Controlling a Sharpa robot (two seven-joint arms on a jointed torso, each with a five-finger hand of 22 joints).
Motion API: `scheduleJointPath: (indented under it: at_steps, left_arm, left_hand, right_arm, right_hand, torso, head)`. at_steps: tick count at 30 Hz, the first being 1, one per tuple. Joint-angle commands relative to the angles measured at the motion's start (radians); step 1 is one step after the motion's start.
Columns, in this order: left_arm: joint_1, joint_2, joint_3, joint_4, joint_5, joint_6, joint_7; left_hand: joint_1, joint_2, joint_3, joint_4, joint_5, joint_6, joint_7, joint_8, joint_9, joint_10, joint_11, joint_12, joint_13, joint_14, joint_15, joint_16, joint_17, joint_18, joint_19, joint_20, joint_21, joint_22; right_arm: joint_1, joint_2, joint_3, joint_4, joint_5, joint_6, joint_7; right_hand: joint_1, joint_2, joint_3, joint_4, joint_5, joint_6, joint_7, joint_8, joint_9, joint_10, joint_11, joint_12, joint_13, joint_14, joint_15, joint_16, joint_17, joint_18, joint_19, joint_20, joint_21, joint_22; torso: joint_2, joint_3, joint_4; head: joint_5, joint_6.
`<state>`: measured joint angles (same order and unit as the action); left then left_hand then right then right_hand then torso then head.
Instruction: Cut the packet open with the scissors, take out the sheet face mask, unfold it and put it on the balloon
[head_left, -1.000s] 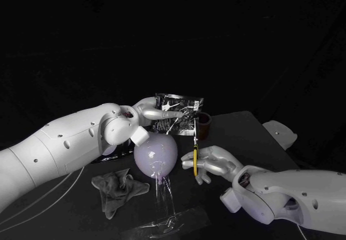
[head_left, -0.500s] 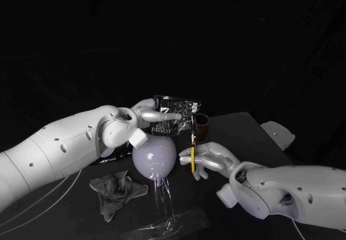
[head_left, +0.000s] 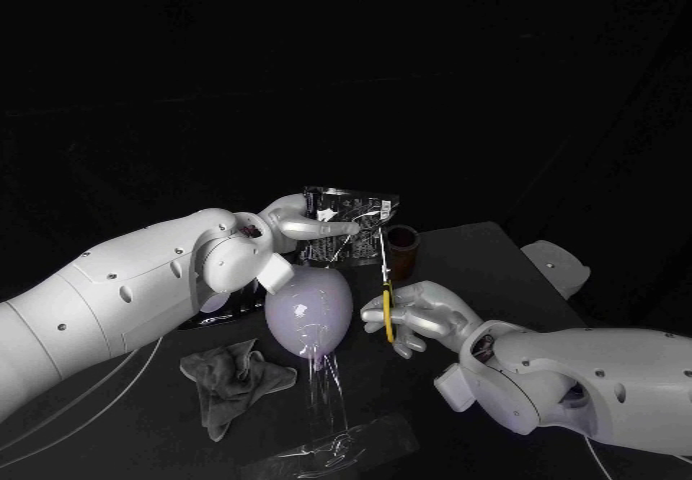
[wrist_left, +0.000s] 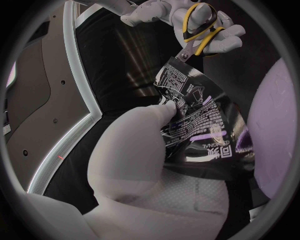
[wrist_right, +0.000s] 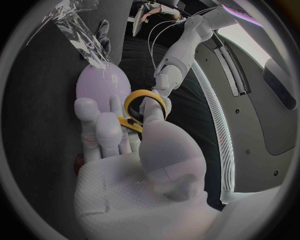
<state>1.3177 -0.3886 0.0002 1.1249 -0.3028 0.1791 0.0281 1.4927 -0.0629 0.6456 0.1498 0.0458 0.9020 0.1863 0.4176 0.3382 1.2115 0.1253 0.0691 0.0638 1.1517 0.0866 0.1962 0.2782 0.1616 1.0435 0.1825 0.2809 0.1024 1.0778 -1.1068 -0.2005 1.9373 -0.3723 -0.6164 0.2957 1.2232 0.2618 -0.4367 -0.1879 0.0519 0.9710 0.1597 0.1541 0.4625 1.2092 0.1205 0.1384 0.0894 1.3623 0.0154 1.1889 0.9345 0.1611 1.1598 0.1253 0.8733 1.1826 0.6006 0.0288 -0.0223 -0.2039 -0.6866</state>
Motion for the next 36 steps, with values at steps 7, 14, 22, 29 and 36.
scheduleJointPath:
  at_steps: [7, 14, 22, 29, 36]
  left_arm:
    - [0.001, -0.001, 0.001, -0.001, 0.013, -0.036, 0.016]
    - [0.001, -0.002, 0.0, -0.001, 0.017, -0.039, 0.012]
    - [0.001, -0.004, 0.0, 0.001, 0.03, -0.05, 0.005]
    - [0.001, -0.007, 0.0, 0.005, 0.035, -0.064, 0.007]
    - [0.001, -0.01, 0.0, 0.013, -0.009, -0.09, 0.034]
  left_hand:
    - [-0.002, 0.008, -0.002, -0.005, 0.003, 0.005, 0.0, 0.003, 0.056, 0.008, 0.001, -0.006, 0.0, 0.002, -0.003, 0.002, 0.001, 0.021, 0.006, 0.002, 0.005, 0.001]
    - [-0.002, 0.008, -0.002, -0.005, 0.003, 0.005, 0.0, 0.003, 0.056, 0.008, 0.001, -0.006, 0.0, 0.002, -0.003, 0.002, 0.001, 0.021, 0.006, 0.002, 0.005, 0.001]
    - [-0.004, 0.008, -0.002, -0.007, 0.003, 0.005, 0.0, 0.003, 0.057, 0.008, 0.001, -0.006, 0.0, 0.002, -0.004, 0.002, 0.001, 0.021, 0.005, 0.001, 0.005, 0.001]
    - [-0.004, 0.008, -0.001, -0.007, 0.003, 0.005, 0.0, 0.003, 0.057, 0.008, 0.001, -0.006, 0.0, 0.002, -0.004, 0.002, 0.001, 0.021, 0.005, 0.001, 0.005, 0.001]
    - [-0.004, 0.008, -0.001, -0.008, 0.003, 0.005, 0.0, 0.003, 0.058, 0.008, 0.001, -0.006, 0.0, 0.002, -0.004, 0.001, 0.001, 0.021, 0.005, 0.001, 0.005, 0.001]
  right_arm:
    - [0.001, -0.001, 0.001, 0.006, 0.002, -0.005, 0.031]
    - [0.0, 0.002, 0.001, 0.008, 0.007, -0.015, 0.048]
    - [0.0, 0.004, 0.001, 0.01, 0.01, -0.02, 0.054]
    - [-0.002, 0.006, 0.001, 0.014, 0.012, -0.011, 0.049]
    - [-0.002, 0.007, 0.001, 0.017, 0.021, -0.009, 0.049]
  right_hand:
    - [-0.004, 0.016, -0.028, -0.014, -0.004, 0.013, -0.005, 0.002, 0.0, 0.05, -0.038, -0.006, 0.0, 0.012, -0.007, 0.006, 0.005, -0.015, 0.017, -0.008, 0.022, 0.012]
    - [-0.024, -0.013, -0.027, -0.035, -0.004, -0.066, 0.039, -0.049, -0.021, -0.066, 0.006, -0.077, -0.027, -0.02, 0.027, -0.03, -0.047, -0.01, -0.031, 0.013, -0.043, -0.023]
    - [-0.047, -0.031, -0.027, -0.057, -0.005, -0.156, 0.082, -0.092, -0.047, -0.209, 0.048, -0.078, -0.028, -0.15, 0.066, -0.162, -0.24, 0.016, -0.148, 0.049, -0.191, -0.107]
    - [-0.065, -0.04, -0.028, -0.067, -0.004, -0.22, 0.097, -0.093, -0.07, -0.265, 0.063, -0.077, -0.027, -0.193, 0.08, -0.184, -0.269, 0.02, -0.174, 0.068, -0.214, -0.128]
    - [-0.067, -0.039, -0.027, -0.067, -0.004, -0.22, 0.098, -0.091, -0.07, -0.265, 0.064, -0.076, -0.026, -0.193, 0.081, -0.183, -0.27, 0.02, -0.174, 0.069, -0.214, -0.129]
  torso:
    - [0.0, 0.0003, -0.0001]
    - [0.0, 0.0011, 0.0003]
    - [0.0, 0.0009, -0.0009]
    - [0.0, 0.0005, 0.0006]
    - [0.0, 0.0, 0.0004]
  head:
    - [-0.001, 0.002]
    - [0.0, 0.005]
    - [-0.001, 0.006]
    - [-0.003, 0.006]
    - [-0.004, 0.006]
